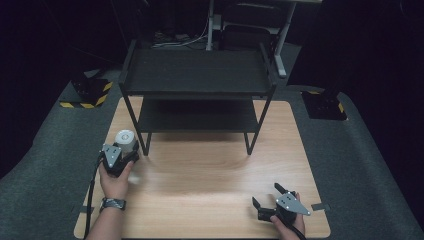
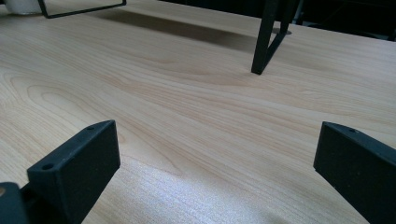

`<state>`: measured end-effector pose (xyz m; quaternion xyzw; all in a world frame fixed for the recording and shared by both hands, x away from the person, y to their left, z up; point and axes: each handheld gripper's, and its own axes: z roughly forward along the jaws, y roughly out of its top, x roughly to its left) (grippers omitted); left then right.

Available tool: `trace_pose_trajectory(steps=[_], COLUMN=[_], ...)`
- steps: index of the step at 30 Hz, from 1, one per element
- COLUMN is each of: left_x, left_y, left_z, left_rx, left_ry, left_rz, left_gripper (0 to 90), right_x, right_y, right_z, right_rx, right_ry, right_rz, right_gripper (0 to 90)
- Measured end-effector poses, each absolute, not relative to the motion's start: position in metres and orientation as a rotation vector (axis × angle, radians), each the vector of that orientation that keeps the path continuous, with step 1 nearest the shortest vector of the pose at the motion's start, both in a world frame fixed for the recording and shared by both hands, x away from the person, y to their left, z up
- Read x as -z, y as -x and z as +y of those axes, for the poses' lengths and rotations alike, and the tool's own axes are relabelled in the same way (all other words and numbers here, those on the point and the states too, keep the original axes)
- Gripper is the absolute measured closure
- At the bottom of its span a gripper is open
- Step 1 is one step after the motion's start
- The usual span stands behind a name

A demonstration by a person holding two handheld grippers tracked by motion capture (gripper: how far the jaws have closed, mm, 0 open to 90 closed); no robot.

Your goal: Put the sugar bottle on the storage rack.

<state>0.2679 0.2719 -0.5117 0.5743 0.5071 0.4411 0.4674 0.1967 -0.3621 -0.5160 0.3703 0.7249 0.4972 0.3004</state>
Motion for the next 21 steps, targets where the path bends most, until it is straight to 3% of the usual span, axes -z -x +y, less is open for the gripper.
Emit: trace_pose_trajectory(steps=[21], left_x=[0.507], left_y=[-0.225], left_z=[0.272], left_rx=[-1.035], left_ry=[-1.388], left_rz=[1.186], left_gripper=[30.9], right_x=[0.516], right_y=[-0.197], right_z=[-0.362], right_rx=[-1.326], right_ry=[-0.990], right_rz=[1.920], right_gripper=[0.1])
